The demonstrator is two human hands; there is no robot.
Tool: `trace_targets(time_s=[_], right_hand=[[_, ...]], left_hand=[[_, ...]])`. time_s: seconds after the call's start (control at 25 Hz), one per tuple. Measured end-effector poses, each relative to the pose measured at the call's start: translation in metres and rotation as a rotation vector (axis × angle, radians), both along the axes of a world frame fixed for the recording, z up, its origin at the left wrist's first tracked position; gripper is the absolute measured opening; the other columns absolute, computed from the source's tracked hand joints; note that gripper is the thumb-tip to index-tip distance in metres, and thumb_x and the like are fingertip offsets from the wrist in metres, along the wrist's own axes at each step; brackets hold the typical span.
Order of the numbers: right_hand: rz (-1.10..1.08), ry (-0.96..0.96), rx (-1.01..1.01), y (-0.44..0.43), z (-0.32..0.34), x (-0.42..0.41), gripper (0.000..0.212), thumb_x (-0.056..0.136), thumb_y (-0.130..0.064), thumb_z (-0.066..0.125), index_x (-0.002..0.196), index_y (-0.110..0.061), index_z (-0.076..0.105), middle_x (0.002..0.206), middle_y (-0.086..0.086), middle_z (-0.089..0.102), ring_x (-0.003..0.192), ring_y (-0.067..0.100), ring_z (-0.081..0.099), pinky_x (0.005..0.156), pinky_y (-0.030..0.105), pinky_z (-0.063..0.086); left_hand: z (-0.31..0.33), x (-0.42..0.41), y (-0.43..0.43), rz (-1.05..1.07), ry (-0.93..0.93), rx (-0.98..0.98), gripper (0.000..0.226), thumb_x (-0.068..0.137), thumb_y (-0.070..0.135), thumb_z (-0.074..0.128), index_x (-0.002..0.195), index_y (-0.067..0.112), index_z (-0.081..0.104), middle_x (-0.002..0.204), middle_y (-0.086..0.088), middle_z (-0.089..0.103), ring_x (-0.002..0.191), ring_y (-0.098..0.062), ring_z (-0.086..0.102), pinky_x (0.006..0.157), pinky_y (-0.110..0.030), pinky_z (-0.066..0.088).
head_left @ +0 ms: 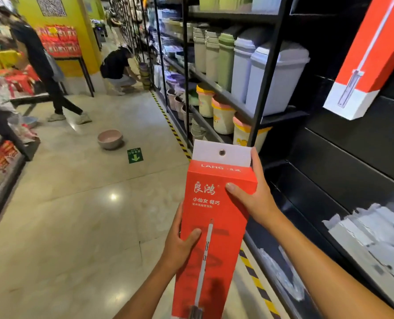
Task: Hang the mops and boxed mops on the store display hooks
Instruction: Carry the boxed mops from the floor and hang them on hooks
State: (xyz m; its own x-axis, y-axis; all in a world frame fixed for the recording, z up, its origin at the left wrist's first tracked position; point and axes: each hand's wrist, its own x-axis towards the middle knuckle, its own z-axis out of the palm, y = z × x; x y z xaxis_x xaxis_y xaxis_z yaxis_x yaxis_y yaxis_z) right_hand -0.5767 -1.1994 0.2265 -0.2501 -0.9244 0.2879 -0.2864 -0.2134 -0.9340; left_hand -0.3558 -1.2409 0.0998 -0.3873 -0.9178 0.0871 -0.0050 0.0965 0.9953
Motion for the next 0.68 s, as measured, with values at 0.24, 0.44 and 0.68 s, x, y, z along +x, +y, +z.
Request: trace_targets(time_s=[0.24, 0.44, 0.68], right_hand=[[-0.232, 0.031, -0.048, -0.068, 0.002, -0.096, 0.094, 0.081, -0.043, 0.082, 0.152, -0.057, 0.022, 0.138, -0.007, 0.065, 0.123, 0.022, 0.068, 0.103, 0.058, 0.055], [-0.336, 0.041, -0.031, -0.111, 0.013, -0.193, 0.094, 0.077, -0.048, 0.081, 0.143, -0.071, 0.018, 0.138, -0.026, 0.062, 0.127, 0.010, 0.064, 0.109, 0.045, 0.053], [-0.373, 0.079, -0.043, -0.153, 0.034, -0.291, 0.107, 0.079, -0.045, 0.081, 0.162, -0.042, 0.013, 0.148, -0.010, 0.058, 0.131, 0.013, 0.062, 0.110, 0.052, 0.052]], left_hand=[[0.006, -0.106, -0.105, -0.167, 0.023, 0.014, 0.109, 0.070, 0.076, 0.077, 0.157, 0.022, 0.039, 0.141, 0.013, 0.065, 0.124, -0.009, 0.067, 0.093, -0.020, 0.057], [0.010, -0.214, -0.170, -0.238, -0.008, 0.012, 0.097, 0.076, 0.060, 0.080, 0.156, 0.023, 0.041, 0.140, 0.005, 0.066, 0.124, -0.014, 0.068, 0.097, -0.030, 0.059], [0.021, -0.326, -0.227, -0.334, 0.017, -0.021, 0.087, 0.080, 0.052, 0.074, 0.156, 0.029, 0.039, 0.142, 0.006, 0.065, 0.125, -0.010, 0.066, 0.099, -0.028, 0.057]])
